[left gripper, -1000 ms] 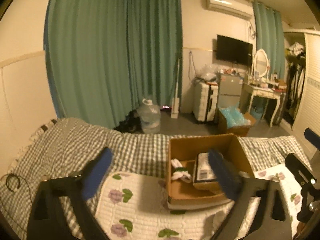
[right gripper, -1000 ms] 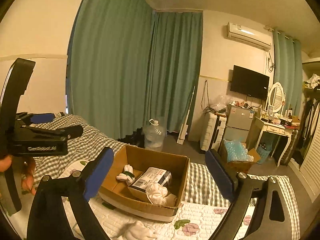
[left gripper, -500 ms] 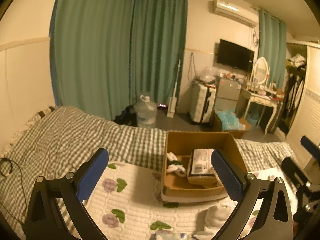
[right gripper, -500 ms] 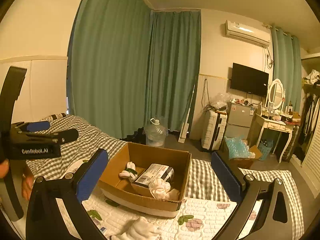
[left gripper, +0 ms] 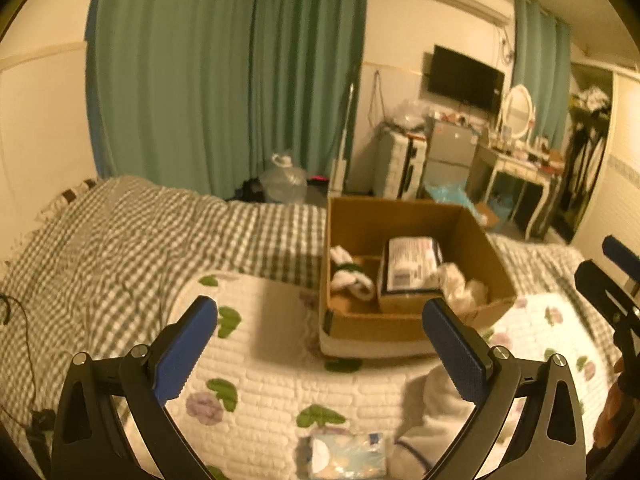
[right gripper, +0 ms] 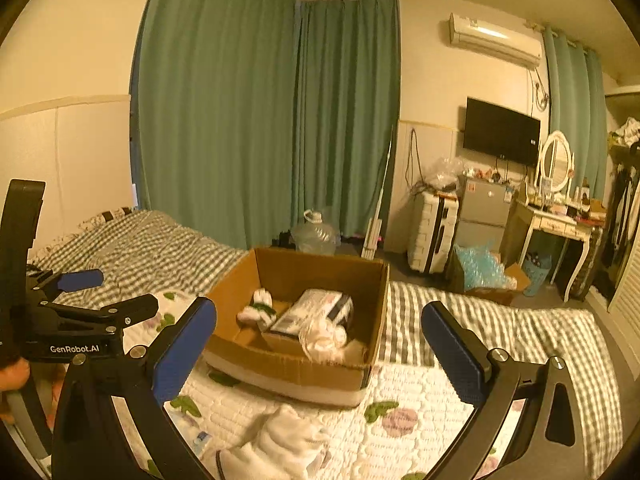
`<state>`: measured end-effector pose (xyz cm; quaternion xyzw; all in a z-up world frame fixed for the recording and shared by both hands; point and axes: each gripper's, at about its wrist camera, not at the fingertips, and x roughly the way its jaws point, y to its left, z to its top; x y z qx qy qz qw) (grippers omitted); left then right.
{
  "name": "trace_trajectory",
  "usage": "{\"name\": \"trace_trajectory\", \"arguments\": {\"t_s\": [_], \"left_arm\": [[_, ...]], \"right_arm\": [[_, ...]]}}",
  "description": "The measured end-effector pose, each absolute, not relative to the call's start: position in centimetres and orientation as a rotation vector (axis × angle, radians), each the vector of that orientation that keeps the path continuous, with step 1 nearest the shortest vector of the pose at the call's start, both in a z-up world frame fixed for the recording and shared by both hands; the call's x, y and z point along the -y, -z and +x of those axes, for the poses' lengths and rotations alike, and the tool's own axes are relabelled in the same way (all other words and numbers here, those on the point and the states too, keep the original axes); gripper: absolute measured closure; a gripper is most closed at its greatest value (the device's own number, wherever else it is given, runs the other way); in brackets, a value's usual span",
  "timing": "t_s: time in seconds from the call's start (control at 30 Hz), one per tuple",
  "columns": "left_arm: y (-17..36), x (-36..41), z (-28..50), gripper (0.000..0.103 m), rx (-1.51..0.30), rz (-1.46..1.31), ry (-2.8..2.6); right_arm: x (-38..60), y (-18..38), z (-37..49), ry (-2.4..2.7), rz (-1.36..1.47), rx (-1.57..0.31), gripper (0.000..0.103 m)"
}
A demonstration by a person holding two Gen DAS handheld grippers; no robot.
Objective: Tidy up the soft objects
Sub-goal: 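Move the left tool to the blue tissue pack while the right tool approaches the white sock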
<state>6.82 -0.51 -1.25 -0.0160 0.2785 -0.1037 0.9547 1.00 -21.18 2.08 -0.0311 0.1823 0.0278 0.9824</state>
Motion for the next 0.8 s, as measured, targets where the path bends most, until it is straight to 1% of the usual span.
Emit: {"name": "trace_trajectory", "arguments": {"t_s": [0.23, 0.4, 0.8], "left_arm": [[4.3, 1.4, 7.6, 0.000, -0.664, -0.012, 0.233], [7.3, 2.2, 7.7, 0.000, -0.750, 0.048, 0.237], [13.6, 4.0, 7.1, 0.000, -0.886, 0.183, 0.259]], "right_arm": [[21.6, 1.4, 2.3, -0.073, -0.045, -0.444, 0.000], [21.3, 4.2, 3.2, -0.081, -0.064, -0.495, 0.000], [21.2, 9.8, 5.3, -0.098, -0.050, -0.642, 0.000]]}}
